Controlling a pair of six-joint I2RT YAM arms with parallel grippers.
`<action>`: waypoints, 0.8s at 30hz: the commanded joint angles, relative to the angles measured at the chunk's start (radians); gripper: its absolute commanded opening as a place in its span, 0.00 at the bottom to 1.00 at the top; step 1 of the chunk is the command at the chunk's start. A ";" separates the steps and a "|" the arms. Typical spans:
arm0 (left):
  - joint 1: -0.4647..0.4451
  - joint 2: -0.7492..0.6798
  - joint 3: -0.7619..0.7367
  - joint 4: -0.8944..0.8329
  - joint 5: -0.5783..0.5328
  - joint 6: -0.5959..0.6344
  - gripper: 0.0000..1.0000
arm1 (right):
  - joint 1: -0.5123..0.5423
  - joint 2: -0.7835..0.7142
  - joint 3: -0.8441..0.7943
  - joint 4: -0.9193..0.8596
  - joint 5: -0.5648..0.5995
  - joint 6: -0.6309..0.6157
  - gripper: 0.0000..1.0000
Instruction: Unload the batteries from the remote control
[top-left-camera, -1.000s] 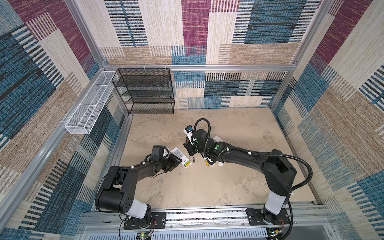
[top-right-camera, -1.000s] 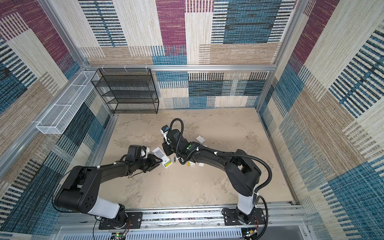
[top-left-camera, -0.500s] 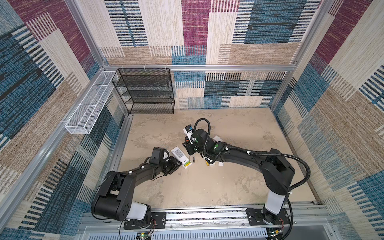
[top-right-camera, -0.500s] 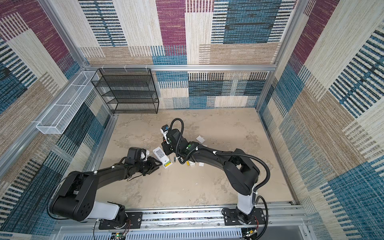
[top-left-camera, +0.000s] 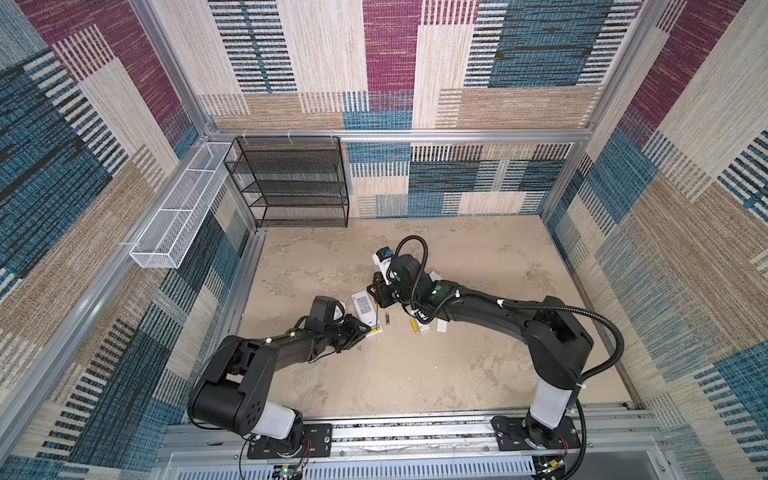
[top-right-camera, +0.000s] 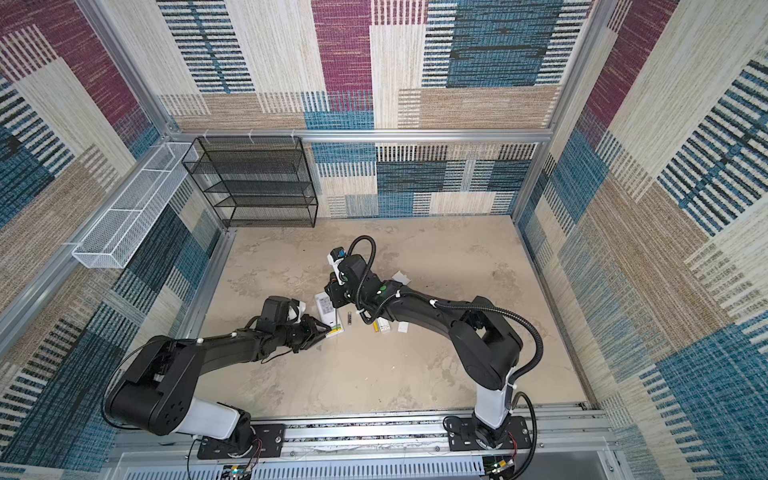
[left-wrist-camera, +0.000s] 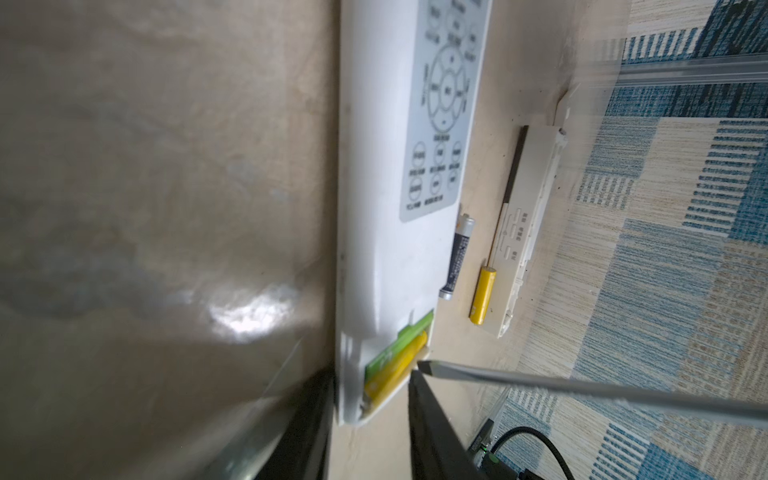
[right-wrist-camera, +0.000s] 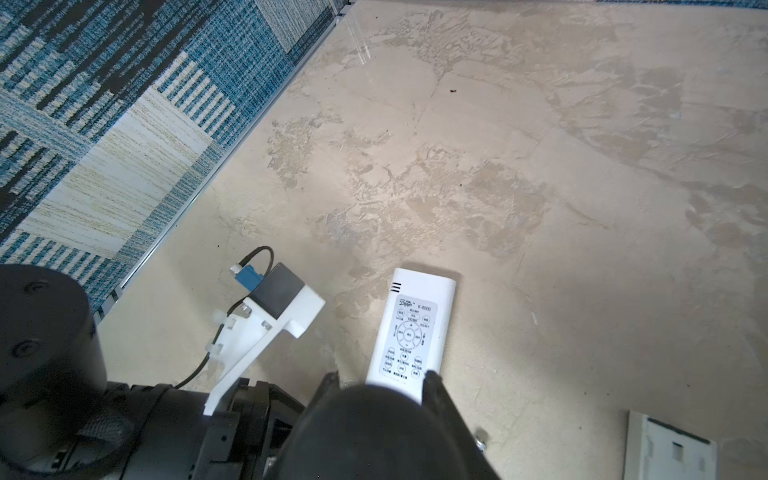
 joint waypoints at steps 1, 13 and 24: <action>-0.006 0.006 0.000 -0.011 -0.032 -0.016 0.35 | 0.000 -0.017 0.004 -0.005 0.035 0.001 0.00; -0.022 0.010 0.005 -0.011 -0.039 -0.019 0.40 | 0.029 -0.007 0.020 -0.036 0.125 -0.044 0.00; -0.025 0.023 0.008 -0.004 -0.039 -0.024 0.40 | 0.052 -0.008 0.024 -0.032 0.189 -0.076 0.00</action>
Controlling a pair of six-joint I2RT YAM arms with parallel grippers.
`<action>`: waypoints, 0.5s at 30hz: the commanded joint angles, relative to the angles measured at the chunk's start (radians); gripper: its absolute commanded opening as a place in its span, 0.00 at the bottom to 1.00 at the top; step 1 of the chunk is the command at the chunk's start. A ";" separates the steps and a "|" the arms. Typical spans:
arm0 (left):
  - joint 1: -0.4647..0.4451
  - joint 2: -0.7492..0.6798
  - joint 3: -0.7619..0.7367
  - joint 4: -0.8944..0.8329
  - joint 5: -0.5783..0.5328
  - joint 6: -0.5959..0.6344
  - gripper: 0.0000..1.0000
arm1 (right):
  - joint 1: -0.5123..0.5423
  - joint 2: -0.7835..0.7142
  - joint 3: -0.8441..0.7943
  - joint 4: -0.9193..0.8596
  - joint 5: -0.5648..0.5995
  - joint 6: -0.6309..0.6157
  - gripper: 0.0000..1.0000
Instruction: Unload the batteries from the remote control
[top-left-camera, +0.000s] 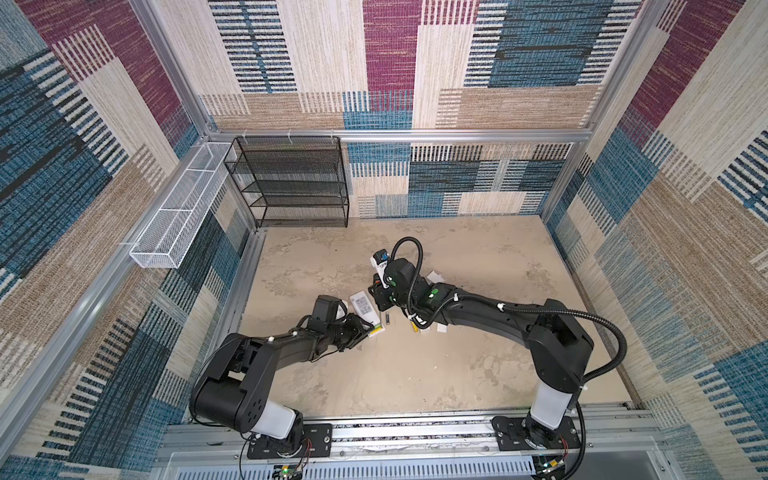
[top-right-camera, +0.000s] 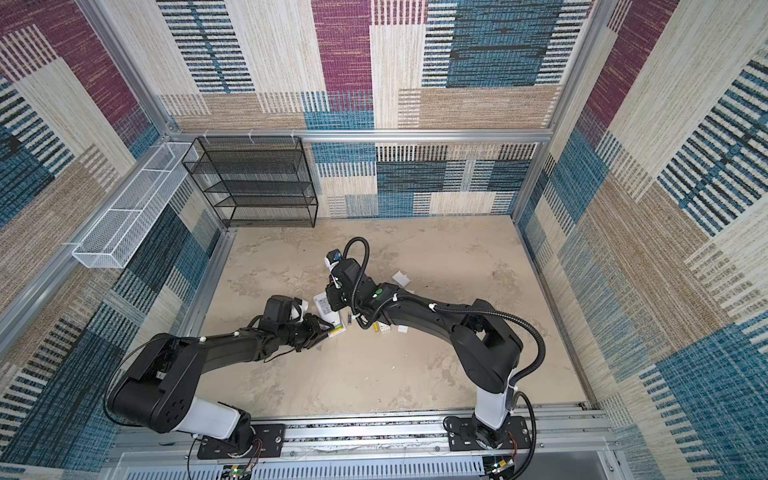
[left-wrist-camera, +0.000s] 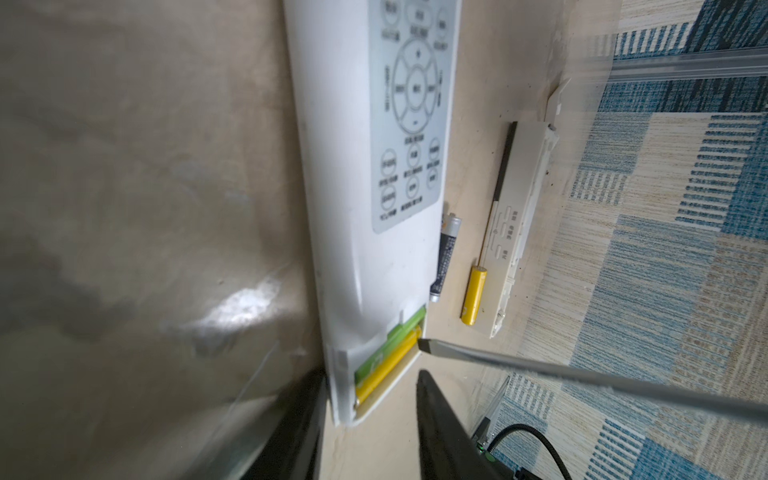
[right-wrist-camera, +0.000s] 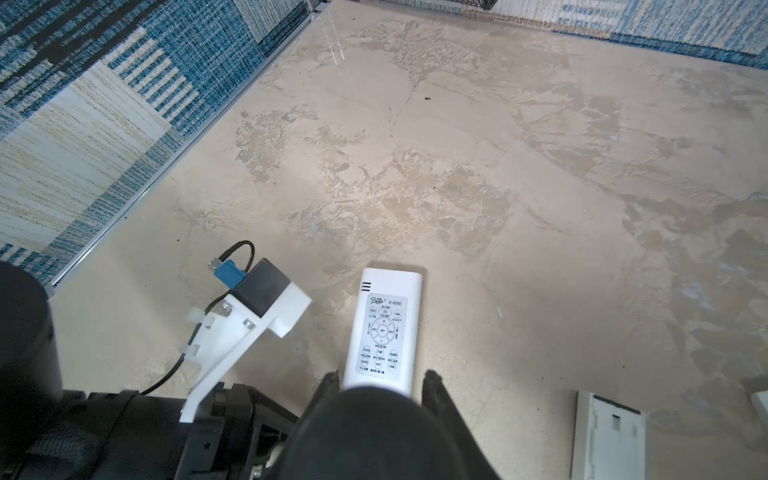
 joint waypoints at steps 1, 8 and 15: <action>-0.003 0.008 0.000 -0.031 -0.036 -0.005 0.40 | 0.004 -0.003 0.008 0.019 0.033 -0.016 0.00; -0.003 0.010 0.002 -0.029 -0.036 -0.004 0.39 | 0.005 0.001 0.016 0.027 0.039 -0.019 0.00; -0.003 0.012 0.004 -0.028 -0.036 -0.003 0.39 | 0.005 0.014 0.018 0.026 0.034 -0.022 0.00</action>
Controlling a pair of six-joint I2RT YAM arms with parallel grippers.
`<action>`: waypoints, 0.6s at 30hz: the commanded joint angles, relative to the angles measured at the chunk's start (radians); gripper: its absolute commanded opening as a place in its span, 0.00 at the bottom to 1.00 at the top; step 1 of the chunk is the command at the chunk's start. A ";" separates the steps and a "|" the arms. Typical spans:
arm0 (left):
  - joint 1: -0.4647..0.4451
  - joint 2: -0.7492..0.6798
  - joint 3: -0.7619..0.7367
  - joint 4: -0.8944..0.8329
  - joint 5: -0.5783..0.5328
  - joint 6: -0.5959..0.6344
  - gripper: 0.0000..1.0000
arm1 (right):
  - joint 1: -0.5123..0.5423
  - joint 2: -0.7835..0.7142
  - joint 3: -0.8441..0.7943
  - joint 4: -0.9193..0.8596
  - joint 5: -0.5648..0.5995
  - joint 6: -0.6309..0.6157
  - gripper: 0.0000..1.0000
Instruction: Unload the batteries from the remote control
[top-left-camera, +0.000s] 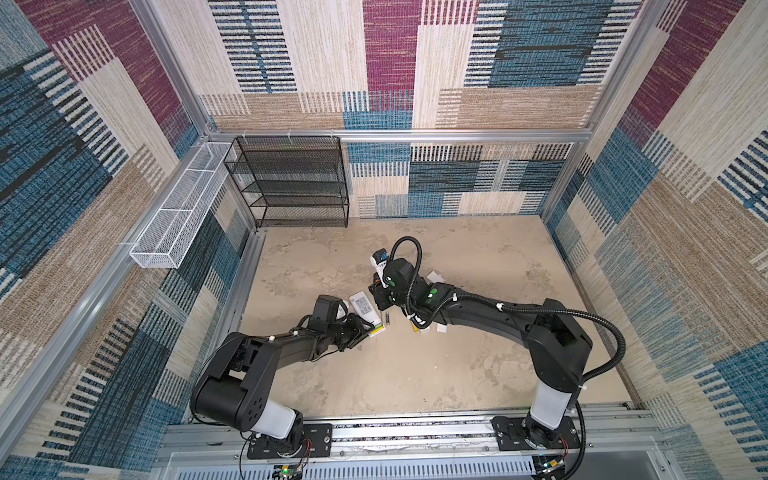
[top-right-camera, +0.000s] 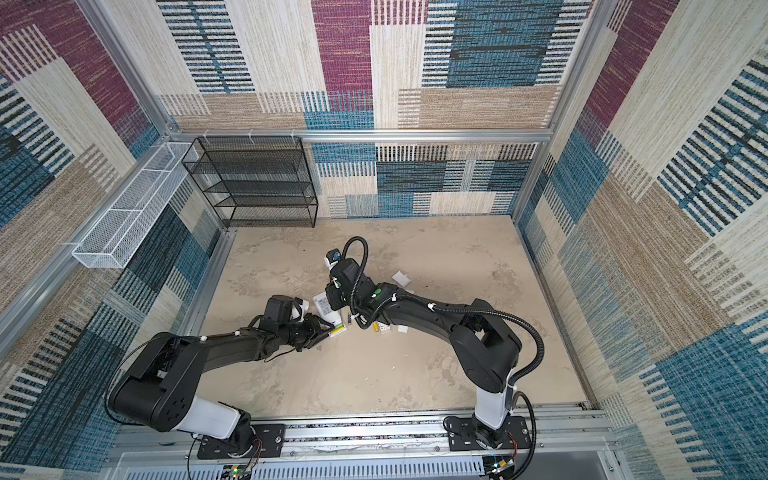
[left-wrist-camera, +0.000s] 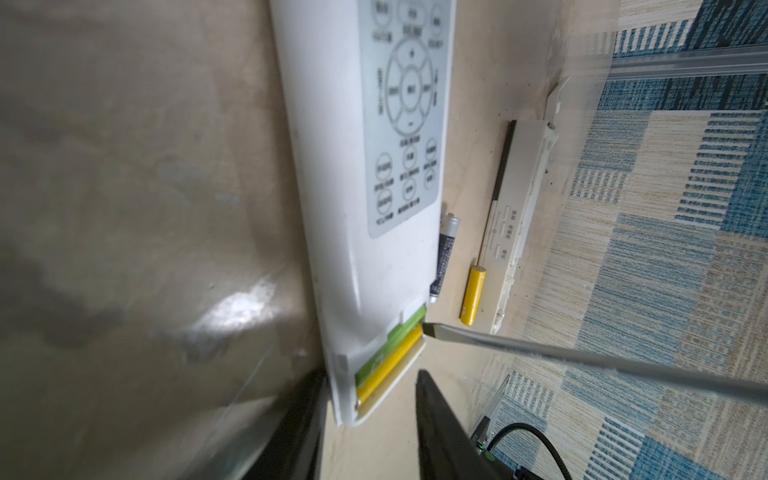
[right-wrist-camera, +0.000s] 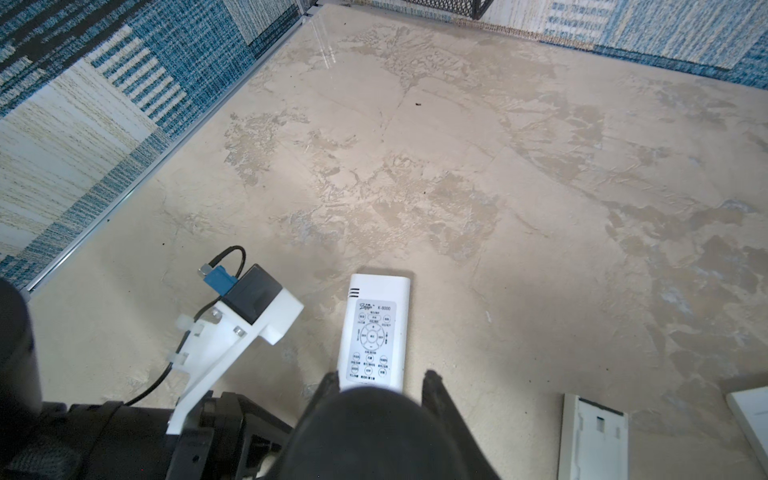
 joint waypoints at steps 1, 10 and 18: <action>0.001 0.006 0.001 -0.032 -0.037 -0.003 0.39 | 0.002 0.006 0.009 0.024 0.006 -0.007 0.00; -0.001 0.011 -0.001 -0.028 -0.036 -0.003 0.39 | 0.015 0.012 0.013 0.009 0.032 -0.036 0.00; -0.002 0.011 -0.011 -0.019 -0.039 -0.010 0.39 | 0.026 0.022 0.014 -0.004 0.041 -0.045 0.00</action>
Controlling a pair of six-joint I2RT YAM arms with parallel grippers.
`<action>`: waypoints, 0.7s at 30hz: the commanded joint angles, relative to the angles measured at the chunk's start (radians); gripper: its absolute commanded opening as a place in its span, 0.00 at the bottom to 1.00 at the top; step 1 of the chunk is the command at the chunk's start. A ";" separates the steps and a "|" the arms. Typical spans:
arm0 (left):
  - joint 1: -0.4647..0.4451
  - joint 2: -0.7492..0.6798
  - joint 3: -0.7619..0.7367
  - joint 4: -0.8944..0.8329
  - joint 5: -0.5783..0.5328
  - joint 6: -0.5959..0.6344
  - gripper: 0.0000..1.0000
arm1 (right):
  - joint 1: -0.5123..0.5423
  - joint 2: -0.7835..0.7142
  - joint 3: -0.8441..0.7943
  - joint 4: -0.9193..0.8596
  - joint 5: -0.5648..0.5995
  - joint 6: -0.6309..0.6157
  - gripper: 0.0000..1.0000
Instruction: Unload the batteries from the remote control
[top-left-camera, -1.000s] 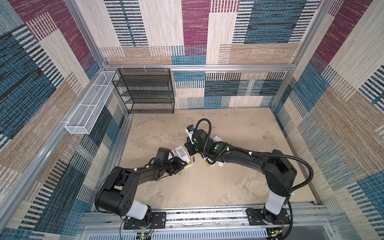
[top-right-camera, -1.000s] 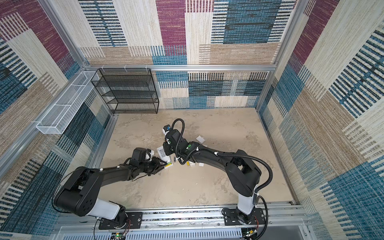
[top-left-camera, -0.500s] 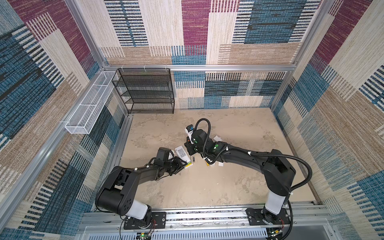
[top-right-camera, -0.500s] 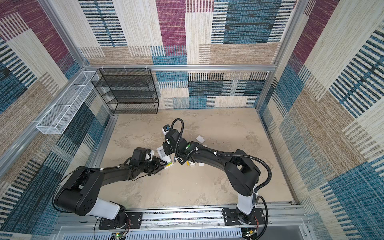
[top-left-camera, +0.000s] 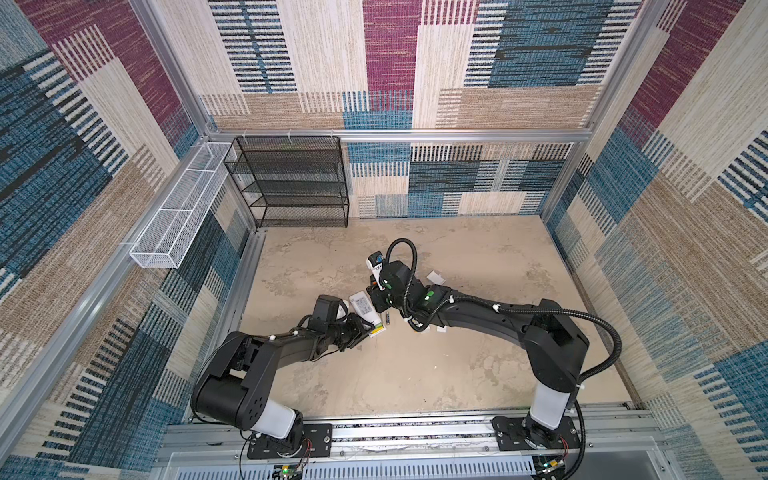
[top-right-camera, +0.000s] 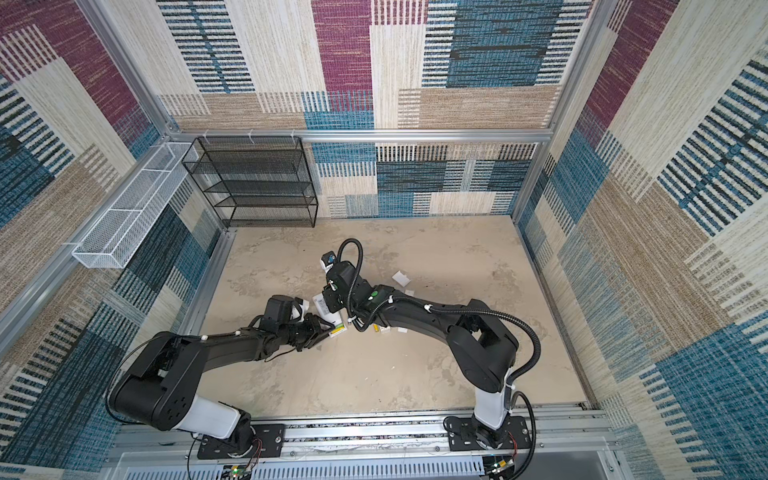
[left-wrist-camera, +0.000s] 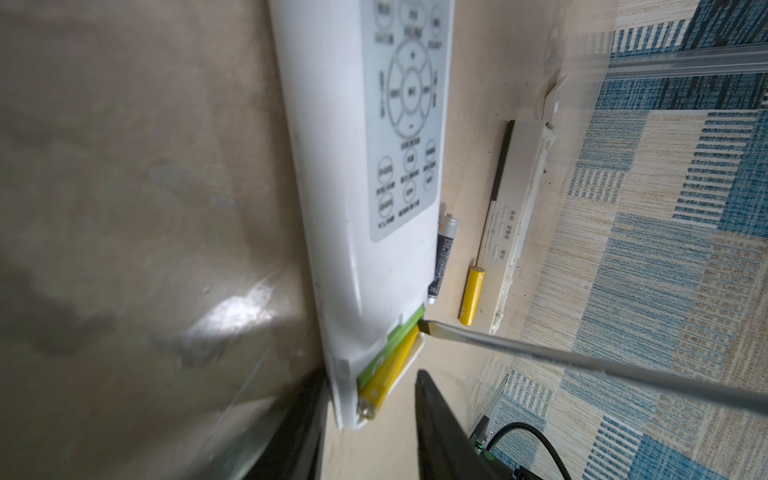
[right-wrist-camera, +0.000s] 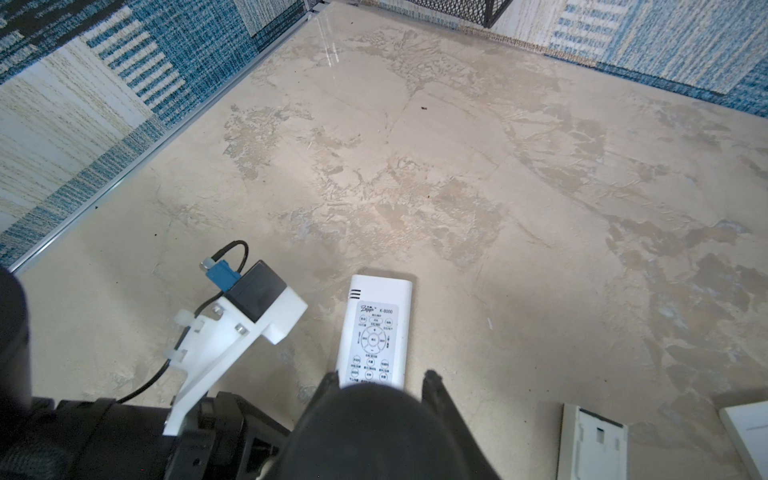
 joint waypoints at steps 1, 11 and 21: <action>-0.002 0.001 -0.008 -0.037 -0.041 -0.010 0.39 | 0.004 0.007 0.008 -0.016 0.007 -0.003 0.00; -0.003 -0.001 -0.012 -0.036 -0.048 -0.012 0.39 | 0.015 -0.002 0.024 -0.031 0.026 -0.026 0.00; -0.012 0.001 -0.026 -0.018 -0.050 -0.027 0.38 | 0.015 0.012 0.000 0.007 -0.035 0.035 0.00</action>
